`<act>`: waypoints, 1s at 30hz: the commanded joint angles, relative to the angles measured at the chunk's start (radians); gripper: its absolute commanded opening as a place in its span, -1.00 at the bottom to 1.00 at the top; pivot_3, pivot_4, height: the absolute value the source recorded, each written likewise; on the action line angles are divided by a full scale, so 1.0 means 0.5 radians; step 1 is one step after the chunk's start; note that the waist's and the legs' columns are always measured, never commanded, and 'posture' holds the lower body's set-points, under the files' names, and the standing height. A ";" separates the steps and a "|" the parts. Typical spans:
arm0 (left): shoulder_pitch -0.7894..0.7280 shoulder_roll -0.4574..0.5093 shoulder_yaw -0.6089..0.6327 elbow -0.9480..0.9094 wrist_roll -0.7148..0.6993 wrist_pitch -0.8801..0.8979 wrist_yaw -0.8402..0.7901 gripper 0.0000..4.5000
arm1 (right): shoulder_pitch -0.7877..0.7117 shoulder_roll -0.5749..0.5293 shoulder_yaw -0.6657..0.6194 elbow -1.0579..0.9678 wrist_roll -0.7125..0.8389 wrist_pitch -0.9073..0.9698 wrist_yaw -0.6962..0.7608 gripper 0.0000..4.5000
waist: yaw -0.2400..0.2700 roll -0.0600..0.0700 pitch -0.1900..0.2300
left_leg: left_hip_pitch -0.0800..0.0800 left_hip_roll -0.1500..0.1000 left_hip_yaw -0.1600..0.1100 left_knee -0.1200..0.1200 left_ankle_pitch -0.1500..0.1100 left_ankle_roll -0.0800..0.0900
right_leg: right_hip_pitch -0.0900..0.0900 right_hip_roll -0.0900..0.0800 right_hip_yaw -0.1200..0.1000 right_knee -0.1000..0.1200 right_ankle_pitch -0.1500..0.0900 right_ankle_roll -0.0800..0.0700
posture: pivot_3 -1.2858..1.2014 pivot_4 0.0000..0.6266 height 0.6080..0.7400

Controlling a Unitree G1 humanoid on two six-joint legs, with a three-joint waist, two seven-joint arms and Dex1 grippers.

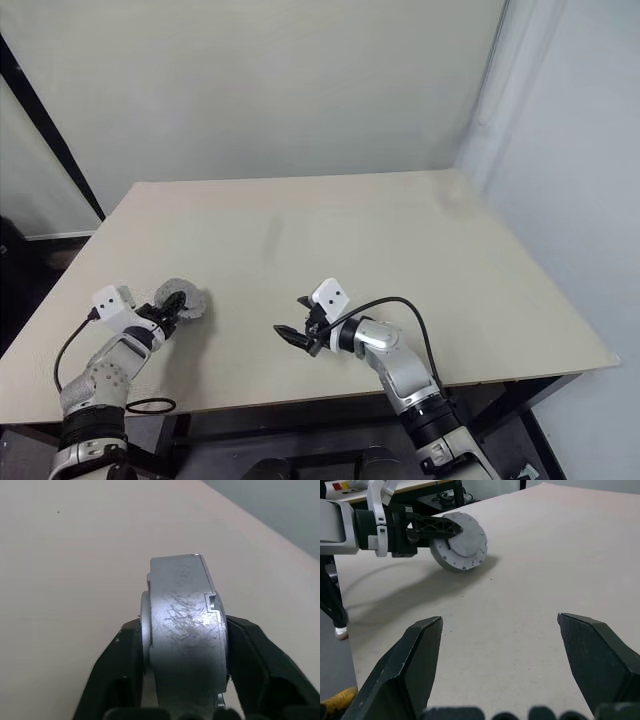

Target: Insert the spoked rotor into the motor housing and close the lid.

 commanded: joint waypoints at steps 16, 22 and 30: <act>0.081 0.055 -0.169 -0.251 0.515 -0.355 0.180 0.99 | -0.053 0.020 -0.043 0.032 -0.026 -0.052 -0.015 0.78 | 0.011 -0.001 0.000 | 0.000 0.000 -0.001 0.000 0.000 0.000 | 0.001 -0.001 -0.001 0.000 0.001 0.001 | 0.03 -1.00 1.00; 0.260 0.115 -0.437 -0.803 0.472 -0.186 -0.163 0.99 | -0.058 -0.032 -0.195 -0.008 0.047 0.021 -0.041 0.78 | 0.020 0.000 0.000 | -0.001 -0.001 0.000 0.000 0.000 -0.001 | 0.001 -0.002 0.000 0.000 -0.001 -0.001 | 0.03 -1.00 1.00; 0.397 0.182 -0.836 -1.395 0.391 0.207 -0.485 0.99 | 0.079 -0.366 -0.422 -0.259 0.142 0.203 0.020 0.78 | 0.043 0.006 0.003 | -0.001 -0.001 0.002 0.000 0.000 0.000 | 0.001 -0.002 0.001 -0.002 -0.002 -0.002 | 0.03 -1.00 1.00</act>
